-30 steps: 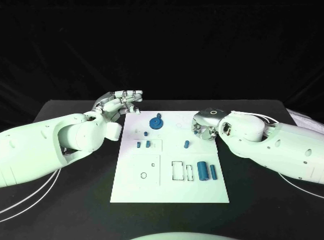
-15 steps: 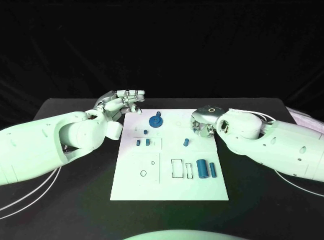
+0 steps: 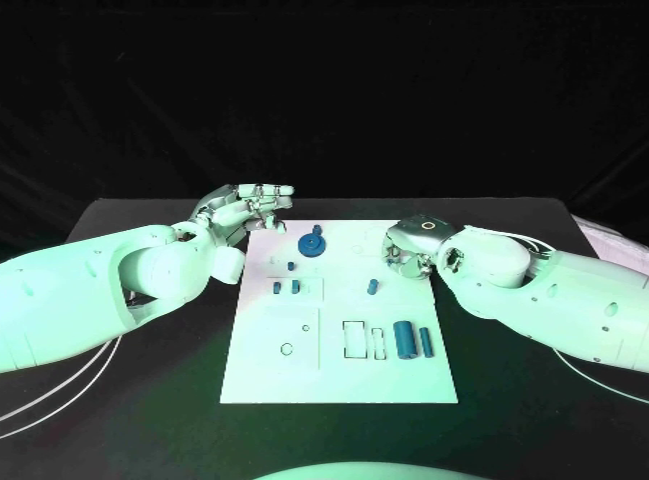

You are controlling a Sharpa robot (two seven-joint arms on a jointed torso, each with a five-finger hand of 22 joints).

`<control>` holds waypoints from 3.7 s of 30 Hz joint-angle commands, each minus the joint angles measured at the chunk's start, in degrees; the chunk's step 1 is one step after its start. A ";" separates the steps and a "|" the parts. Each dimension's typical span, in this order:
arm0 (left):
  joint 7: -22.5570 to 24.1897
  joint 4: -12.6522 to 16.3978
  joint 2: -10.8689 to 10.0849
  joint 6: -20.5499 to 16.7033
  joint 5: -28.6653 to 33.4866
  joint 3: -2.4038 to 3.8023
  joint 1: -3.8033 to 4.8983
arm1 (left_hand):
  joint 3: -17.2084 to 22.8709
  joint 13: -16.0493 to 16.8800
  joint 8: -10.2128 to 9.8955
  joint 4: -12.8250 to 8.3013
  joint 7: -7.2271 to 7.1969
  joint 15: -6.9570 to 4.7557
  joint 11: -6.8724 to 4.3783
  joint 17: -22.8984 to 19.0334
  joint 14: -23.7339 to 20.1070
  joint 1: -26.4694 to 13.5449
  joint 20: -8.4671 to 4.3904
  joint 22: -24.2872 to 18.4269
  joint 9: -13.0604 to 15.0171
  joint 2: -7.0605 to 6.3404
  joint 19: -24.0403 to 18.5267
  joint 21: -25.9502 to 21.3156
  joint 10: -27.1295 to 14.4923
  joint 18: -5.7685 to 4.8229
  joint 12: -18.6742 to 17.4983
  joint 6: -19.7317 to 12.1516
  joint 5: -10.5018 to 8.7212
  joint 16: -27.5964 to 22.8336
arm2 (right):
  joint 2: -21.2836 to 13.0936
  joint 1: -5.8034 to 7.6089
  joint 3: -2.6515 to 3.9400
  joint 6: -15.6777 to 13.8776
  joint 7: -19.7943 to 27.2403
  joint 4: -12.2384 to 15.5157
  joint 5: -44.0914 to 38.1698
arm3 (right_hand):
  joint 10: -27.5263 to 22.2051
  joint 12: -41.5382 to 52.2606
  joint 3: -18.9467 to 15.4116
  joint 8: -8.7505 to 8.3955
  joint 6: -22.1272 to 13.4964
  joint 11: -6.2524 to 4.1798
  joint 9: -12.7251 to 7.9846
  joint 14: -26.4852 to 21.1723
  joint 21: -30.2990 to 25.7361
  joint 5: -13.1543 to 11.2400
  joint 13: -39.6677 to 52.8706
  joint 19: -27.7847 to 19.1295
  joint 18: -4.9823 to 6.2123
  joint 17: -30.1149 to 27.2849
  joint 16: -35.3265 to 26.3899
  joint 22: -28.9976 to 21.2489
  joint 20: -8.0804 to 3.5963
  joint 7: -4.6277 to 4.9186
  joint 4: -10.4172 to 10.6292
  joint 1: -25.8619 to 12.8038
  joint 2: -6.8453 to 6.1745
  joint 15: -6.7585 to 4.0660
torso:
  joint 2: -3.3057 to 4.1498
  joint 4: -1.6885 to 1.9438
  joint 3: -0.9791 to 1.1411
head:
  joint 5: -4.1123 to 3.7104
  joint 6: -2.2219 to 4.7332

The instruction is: Assemble the parts on the task board

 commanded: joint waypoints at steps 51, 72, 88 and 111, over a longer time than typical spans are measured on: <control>-0.94 -0.71 0.29 3.10 0.06 0.05 0.02 | -0.14 -0.41 0.42 -0.66 0.06 -0.09 -0.21 -0.19 -0.38 0.06 0.01 0.55 -0.18 -0.09 -0.81 0.77 -0.20 0.54 -0.15 -0.33 0.20 -0.22 | 4.99 -3.81 0.59 -3.86 5.51 12.48 7.46 | 0.63 -0.62 -0.80 -0.11 0.12 0.74 0.27 1.89 1.21 0.01 -0.48 0.92 -0.59 0.42 0.48 1.30 0.10 0.71 0.50 -0.64 0.55 0.04 | 0.10 -0.01 -0.10 | 5.49 -1.96; -0.52 -0.64 1.07 2.66 -0.97 0.05 0.01 | -0.10 -0.53 0.45 -0.67 0.13 -0.03 -0.15 -0.26 -0.43 -0.17 0.04 0.70 -0.24 0.11 -0.97 0.87 -0.26 0.52 -0.20 -0.45 0.22 -0.22 | 7.41 -5.67 -0.01 -0.16 5.91 9.90 6.73 | 0.62 -0.80 -0.72 -0.23 -0.01 0.84 0.29 1.86 1.25 0.22 -0.60 0.89 -0.58 0.55 0.62 1.30 0.16 0.86 0.45 -0.55 0.75 0.12 | 0.05 -0.08 0.01 | 5.89 -2.83; -0.50 -0.70 1.09 2.77 -1.08 0.05 0.01 | -0.10 -0.53 0.45 -0.67 0.13 -0.03 -0.15 -0.26 -0.43 -0.17 0.04 0.70 -0.24 0.11 -0.97 0.87 -0.26 0.52 -0.20 -0.45 0.22 -0.22 | 8.03 -5.72 -0.11 0.51 5.88 9.32 6.69 | 0.64 -0.83 -0.77 -0.24 -0.02 0.87 0.30 1.86 1.27 0.21 -0.63 0.90 -0.59 0.61 0.68 1.33 0.17 0.89 0.46 -0.61 0.73 0.14 | 0.09 -0.02 -0.03 | 5.94 -3.10; -0.18 -1.04 1.27 2.52 -1.29 0.06 0.01 | -0.16 -0.70 0.44 -0.67 0.29 0.08 -0.02 -0.35 -0.50 -0.58 0.13 0.89 -0.34 0.17 -1.18 0.97 -0.41 0.49 -0.28 -0.73 0.20 -0.20 | 8.95 -5.81 -0.19 4.01 4.29 8.22 5.73 | 0.72 -0.86 -0.81 -0.23 0.03 0.89 0.33 1.87 1.33 0.20 -0.66 0.91 -0.60 0.74 0.81 1.41 0.20 0.90 0.52 -0.69 0.83 0.17 | 0.07 0.00 -0.02 | 5.56 -3.37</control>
